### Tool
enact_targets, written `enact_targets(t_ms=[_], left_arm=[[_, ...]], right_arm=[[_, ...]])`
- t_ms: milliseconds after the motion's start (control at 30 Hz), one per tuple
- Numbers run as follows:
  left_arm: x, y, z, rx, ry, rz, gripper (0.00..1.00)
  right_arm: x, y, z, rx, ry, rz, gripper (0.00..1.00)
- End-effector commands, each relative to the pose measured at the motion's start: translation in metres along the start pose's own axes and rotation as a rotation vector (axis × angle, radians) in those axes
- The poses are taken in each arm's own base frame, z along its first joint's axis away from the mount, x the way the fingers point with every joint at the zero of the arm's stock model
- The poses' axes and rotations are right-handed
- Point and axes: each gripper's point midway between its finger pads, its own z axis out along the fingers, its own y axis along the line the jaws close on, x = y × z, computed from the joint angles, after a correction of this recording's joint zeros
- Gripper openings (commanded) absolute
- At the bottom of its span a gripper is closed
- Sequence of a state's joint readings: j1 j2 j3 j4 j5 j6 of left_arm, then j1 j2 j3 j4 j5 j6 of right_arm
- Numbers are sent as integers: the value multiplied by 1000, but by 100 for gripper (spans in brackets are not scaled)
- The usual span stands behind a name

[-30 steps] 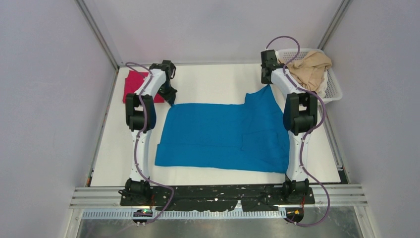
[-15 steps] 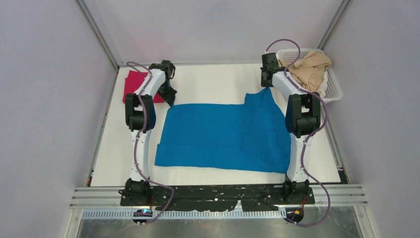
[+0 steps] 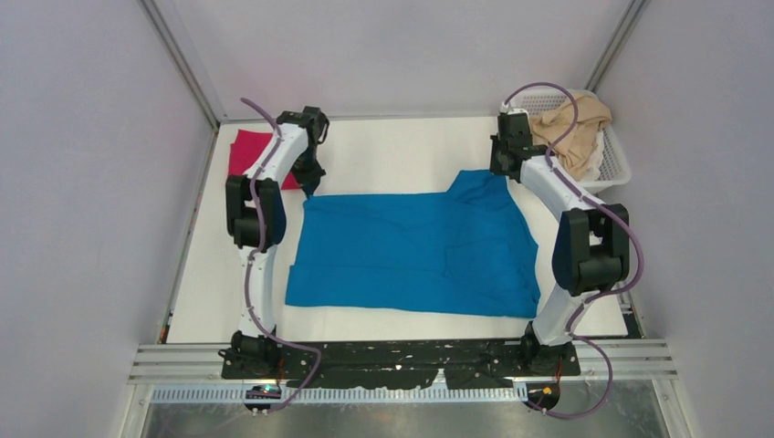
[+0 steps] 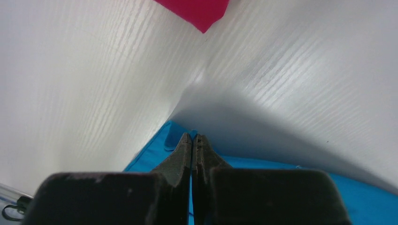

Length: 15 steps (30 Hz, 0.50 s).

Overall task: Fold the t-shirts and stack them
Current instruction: Fold the other side of the tshirt into a rectangle

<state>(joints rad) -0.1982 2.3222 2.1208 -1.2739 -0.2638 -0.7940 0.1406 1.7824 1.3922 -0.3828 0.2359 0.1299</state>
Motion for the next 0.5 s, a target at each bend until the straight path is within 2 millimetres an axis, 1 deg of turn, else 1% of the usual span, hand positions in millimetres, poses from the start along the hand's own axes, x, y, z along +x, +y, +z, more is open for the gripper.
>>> enact_targets(t_ms=[0,67,133,233,333,367,467], left_arm=[[-2,15,-36,-2,-90,87,0],[4,13,-36,24,-89,94,0],[7,15,-35,31,-92,97,0],[8,16,-37,44,-107,106,0],[12,9,-38,104,-111,127,0],[13,9,-36,105,-115,130,0],[18,10,-34,99,-115,132,0]], right_arm=[[-13,7,-31,-56,-90,38,6],[-7,7,-39,-64,-90,36,6],[-1,7,-46,-68,-88,30,6],[6,4,-60,-68,-98,32,6],[7,-3,-75,-47,-109,36,6],[5,-6,-84,-44,-123,39,6],[9,-11,-98,-36,-129,39,6]])
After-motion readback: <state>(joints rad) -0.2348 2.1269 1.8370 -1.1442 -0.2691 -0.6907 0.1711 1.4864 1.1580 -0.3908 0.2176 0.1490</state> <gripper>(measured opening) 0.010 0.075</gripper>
